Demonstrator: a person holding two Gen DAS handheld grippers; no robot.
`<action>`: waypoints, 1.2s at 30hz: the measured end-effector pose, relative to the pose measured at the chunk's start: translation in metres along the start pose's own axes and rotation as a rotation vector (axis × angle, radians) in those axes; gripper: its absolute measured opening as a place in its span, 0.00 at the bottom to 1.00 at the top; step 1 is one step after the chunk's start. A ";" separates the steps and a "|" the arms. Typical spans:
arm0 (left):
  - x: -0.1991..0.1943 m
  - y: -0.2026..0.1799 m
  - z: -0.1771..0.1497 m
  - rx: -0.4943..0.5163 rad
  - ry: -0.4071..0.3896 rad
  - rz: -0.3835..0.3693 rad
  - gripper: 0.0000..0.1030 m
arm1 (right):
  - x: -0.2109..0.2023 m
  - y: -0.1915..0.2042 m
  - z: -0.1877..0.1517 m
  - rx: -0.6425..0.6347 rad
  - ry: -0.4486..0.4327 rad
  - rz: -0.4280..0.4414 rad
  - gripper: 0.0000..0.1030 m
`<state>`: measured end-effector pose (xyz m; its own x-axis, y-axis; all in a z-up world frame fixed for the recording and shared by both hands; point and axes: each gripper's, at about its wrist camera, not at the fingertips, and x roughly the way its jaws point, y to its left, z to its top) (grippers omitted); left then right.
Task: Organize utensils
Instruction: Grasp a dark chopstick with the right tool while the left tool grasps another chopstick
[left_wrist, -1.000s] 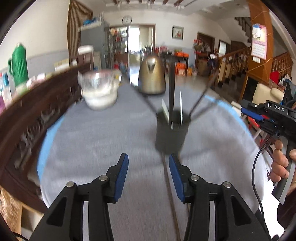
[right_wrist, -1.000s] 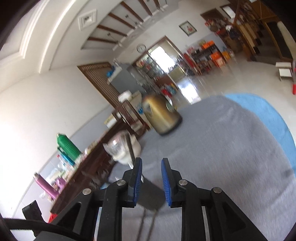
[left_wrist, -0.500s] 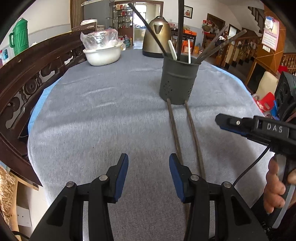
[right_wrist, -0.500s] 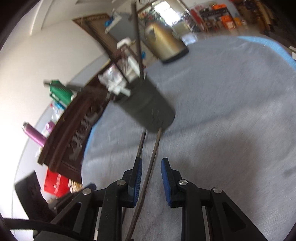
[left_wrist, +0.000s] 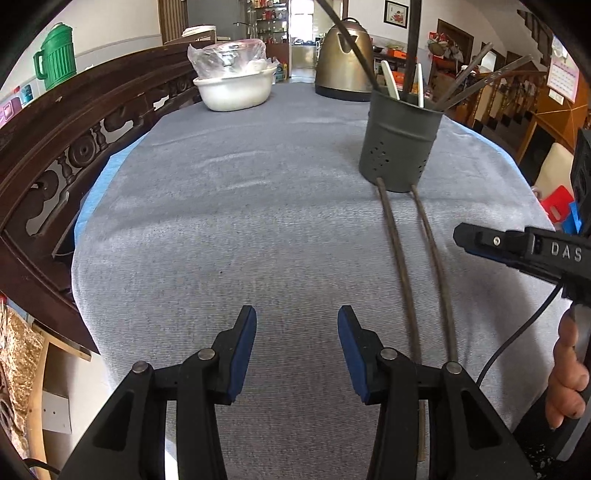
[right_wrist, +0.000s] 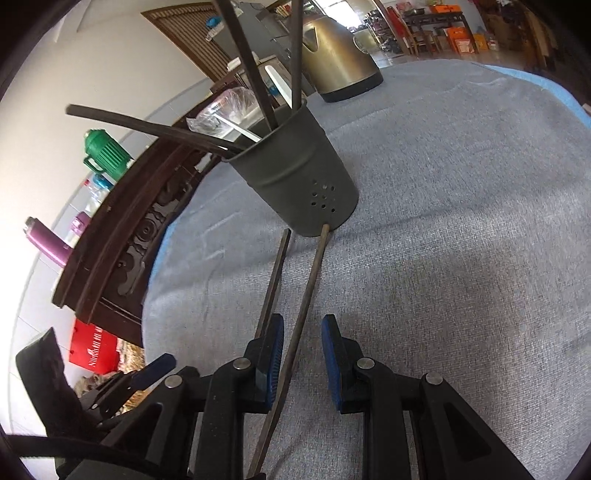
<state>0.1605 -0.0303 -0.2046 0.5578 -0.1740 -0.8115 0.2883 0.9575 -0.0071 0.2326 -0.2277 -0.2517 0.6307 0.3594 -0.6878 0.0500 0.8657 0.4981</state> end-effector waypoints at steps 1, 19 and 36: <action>0.001 0.001 0.000 0.000 0.002 0.005 0.45 | 0.002 0.002 0.003 -0.002 0.004 -0.014 0.24; 0.006 0.010 -0.002 -0.050 0.039 -0.053 0.45 | 0.040 0.030 0.011 -0.116 0.081 -0.215 0.21; 0.025 -0.020 0.040 -0.013 0.088 -0.188 0.45 | 0.011 0.003 0.002 -0.203 0.115 -0.235 0.12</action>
<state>0.1998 -0.0634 -0.2008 0.4247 -0.3302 -0.8430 0.3707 0.9129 -0.1708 0.2408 -0.2218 -0.2565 0.5283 0.1685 -0.8321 0.0208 0.9773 0.2111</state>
